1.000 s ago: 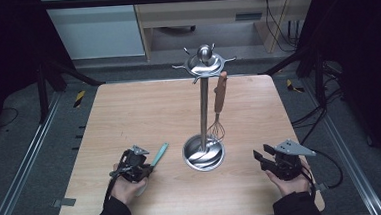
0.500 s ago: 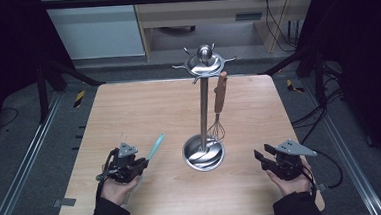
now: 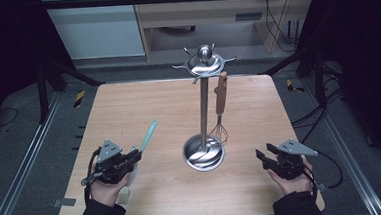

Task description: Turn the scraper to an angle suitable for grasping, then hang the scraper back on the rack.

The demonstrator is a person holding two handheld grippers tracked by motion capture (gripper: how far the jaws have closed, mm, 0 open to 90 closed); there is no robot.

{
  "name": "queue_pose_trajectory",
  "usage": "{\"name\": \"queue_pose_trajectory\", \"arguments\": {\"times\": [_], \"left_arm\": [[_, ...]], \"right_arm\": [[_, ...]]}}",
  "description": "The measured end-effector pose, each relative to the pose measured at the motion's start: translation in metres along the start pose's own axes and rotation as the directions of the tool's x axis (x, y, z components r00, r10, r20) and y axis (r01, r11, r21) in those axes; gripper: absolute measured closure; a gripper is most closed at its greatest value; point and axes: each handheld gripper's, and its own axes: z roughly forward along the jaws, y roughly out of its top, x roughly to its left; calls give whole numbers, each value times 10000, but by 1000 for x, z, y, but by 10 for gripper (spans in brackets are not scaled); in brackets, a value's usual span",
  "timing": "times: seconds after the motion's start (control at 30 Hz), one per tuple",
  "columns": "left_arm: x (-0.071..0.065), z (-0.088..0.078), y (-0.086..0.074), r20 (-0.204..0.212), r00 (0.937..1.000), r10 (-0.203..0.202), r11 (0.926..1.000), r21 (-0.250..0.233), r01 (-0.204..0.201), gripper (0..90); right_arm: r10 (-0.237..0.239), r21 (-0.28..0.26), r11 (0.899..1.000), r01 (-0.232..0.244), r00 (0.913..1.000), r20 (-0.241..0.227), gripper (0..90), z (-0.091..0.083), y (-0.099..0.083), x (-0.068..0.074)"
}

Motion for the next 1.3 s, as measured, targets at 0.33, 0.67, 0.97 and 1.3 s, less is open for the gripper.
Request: {"name": "queue_pose_trajectory", "arguments": {"times": [0.33, 0.67, 0.97, 1.3], "left_arm": [[-5, -23, 13, 192, 9998, -9, 9938, -1115, 30, 813], [-15, -45, 26, 607, 9980, 202, 9780, -2086, -71, 812], [-24, -64, 40, 897, 9949, 459, 9537, -3002, -169, 812], [-42, -76, 53, 1204, 9880, 972, 9279, -3700, -462, 812]], "right_arm": [[-54, 42, 10000, 54, 10000, -61, 520, 1, -1, -1], [-135, 59, 9999, 135, 9999, -17, 500, 2, -1, -2], [-77, 180, 9998, 77, 10000, 17, 470, 4, -3, -2], [-128, 165, 9998, 128, 9999, 12, 465, 5, -3, -2]]}}
